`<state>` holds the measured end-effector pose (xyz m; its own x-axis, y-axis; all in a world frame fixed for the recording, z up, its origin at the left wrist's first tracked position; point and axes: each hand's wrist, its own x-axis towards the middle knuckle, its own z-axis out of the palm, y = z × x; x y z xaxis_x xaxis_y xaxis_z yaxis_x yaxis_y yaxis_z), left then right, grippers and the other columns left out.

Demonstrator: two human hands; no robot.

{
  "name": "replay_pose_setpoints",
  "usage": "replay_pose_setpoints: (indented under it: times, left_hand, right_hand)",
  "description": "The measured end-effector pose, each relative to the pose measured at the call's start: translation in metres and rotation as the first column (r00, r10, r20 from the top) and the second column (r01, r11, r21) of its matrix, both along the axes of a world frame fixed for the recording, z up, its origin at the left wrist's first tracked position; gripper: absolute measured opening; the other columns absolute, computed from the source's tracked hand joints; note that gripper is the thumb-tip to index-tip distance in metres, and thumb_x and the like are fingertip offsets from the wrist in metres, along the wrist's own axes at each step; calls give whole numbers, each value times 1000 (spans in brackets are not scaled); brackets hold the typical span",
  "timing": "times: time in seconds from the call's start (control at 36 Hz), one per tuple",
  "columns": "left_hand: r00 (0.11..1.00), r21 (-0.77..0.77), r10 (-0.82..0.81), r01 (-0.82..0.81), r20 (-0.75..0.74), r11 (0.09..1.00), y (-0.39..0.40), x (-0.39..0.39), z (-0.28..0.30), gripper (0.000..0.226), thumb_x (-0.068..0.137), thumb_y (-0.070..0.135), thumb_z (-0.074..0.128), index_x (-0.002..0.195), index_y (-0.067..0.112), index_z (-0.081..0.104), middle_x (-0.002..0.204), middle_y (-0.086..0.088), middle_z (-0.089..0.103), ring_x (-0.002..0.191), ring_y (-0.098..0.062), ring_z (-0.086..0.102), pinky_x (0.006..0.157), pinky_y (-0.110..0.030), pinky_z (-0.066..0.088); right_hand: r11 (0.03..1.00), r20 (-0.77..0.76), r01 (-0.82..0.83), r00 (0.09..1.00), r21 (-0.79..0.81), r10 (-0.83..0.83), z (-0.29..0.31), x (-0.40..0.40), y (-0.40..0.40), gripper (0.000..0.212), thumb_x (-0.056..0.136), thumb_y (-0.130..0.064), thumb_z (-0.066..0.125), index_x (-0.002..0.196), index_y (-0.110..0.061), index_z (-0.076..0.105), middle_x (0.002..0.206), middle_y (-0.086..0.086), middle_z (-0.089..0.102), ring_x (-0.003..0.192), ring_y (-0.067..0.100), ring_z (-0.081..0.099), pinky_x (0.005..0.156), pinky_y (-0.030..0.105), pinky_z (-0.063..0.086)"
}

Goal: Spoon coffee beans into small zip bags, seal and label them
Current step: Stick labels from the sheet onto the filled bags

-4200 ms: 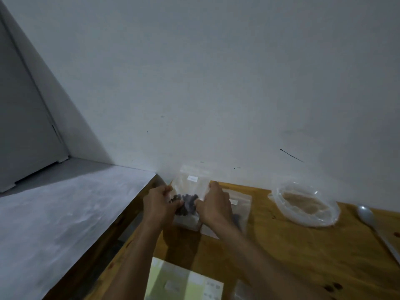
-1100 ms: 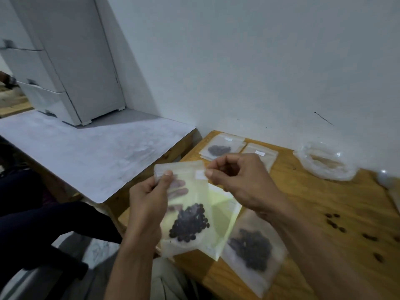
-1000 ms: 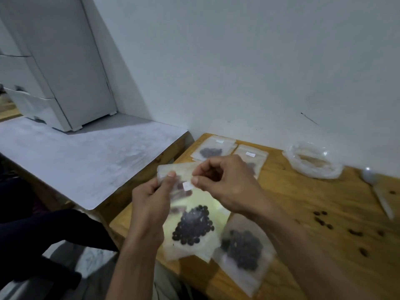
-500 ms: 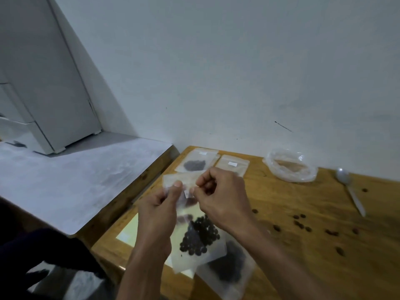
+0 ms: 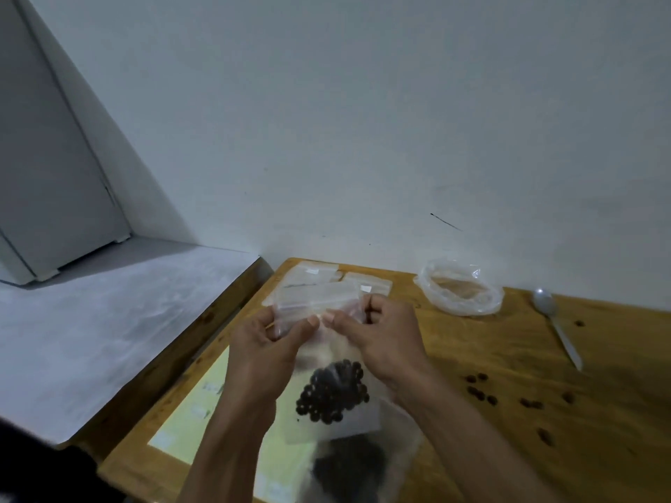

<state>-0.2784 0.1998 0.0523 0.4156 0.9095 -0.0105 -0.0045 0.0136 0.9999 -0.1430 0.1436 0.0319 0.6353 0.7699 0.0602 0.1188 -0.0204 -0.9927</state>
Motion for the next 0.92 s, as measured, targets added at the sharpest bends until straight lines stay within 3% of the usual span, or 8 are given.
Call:
replay_pose_setpoints:
  times: [0.11, 0.25, 0.33, 0.44, 0.56, 0.61, 0.75, 0.92]
  left_hand:
    - [995, -7, -65, 65, -78, 998, 19, 21, -6, 27, 80, 5, 77, 99, 19, 65, 84, 1, 74, 69, -5, 73, 53, -23, 56]
    - [991, 54, -10, 18, -137, 998, 49, 52, -21, 34, 76, 8, 82, 103, 20, 65, 92, 2, 73, 77, -10, 73, 55, -23, 57]
    - [982, 111, 40, -19, -183, 994, 71, 74, -30, 53, 70, 17, 88, 116, 15, 61, 108, -4, 69, 93, -19, 69, 72, -34, 60]
    - [950, 237, 23, 55, -312, 970, 91, 99, -40, 77, 63, 28, 93, 128, 21, 51, 115, 1, 59, 102, -17, 60, 61, -13, 45]
    - [886, 342, 29, 149, -463, 928, 103, 118, -53, 73, 72, 29, 87, 134, 20, 51, 130, -1, 56, 110, -15, 54, 52, -4, 42]
    - [856, 384, 64, 162, -513, 909, 108, 126, -61, 68, 75, 30, 85, 134, 18, 53, 136, -3, 55, 117, -19, 55, 65, -9, 45]
    - [803, 436, 105, 203, -586, 877, 116, 136, -76, 53, 81, 28, 80, 128, 14, 58, 133, -6, 57, 105, -13, 55, 71, -7, 40]
    - [788, 503, 149, 223, -597, 835, 113, 136, -76, 48, 85, 30, 76, 127, 12, 60, 132, -6, 60, 107, -17, 61, 78, -17, 45]
  right_hand:
    - [996, -61, 87, 995, 35, -85, -2, 20, 8, 20, 78, -32, 84, 86, -18, 73, 85, 1, 77, 81, 21, 74, 76, 49, 62]
    - [986, 4, -54, 998, -155, 55, -11, 42, 5, 30, 87, -25, 75, 113, -30, 62, 101, -8, 70, 89, 7, 68, 63, 21, 58]
    - [979, -26, -68, 998, -193, 64, -20, 56, 13, 33, 87, -13, 73, 111, -32, 60, 98, -5, 71, 89, 14, 70, 72, 36, 63]
    - [981, -31, 69, 997, -181, -75, -32, 82, 40, 30, 87, -14, 75, 108, -28, 59, 102, -4, 71, 92, 17, 70, 78, 43, 62]
    - [966, -11, 153, 987, -207, -159, -49, 104, 67, 34, 84, -16, 78, 107, -28, 55, 101, 1, 67, 90, 19, 67, 80, 44, 61]
    - [956, 1, 189, 981, -222, -194, -57, 111, 77, 40, 84, -16, 79, 115, -23, 54, 100, 2, 66, 89, 18, 65, 81, 41, 61]
    - [893, 302, 311, 929, -324, -214, -74, 115, 89, 49, 83, -27, 78, 123, -21, 51, 103, 2, 65, 92, 19, 63, 63, 22, 48]
    - [880, 462, 352, 868, -318, -181, -80, 115, 87, 47, 84, -37, 77, 123, -22, 54, 112, 0, 65, 99, 20, 64, 74, 31, 55]
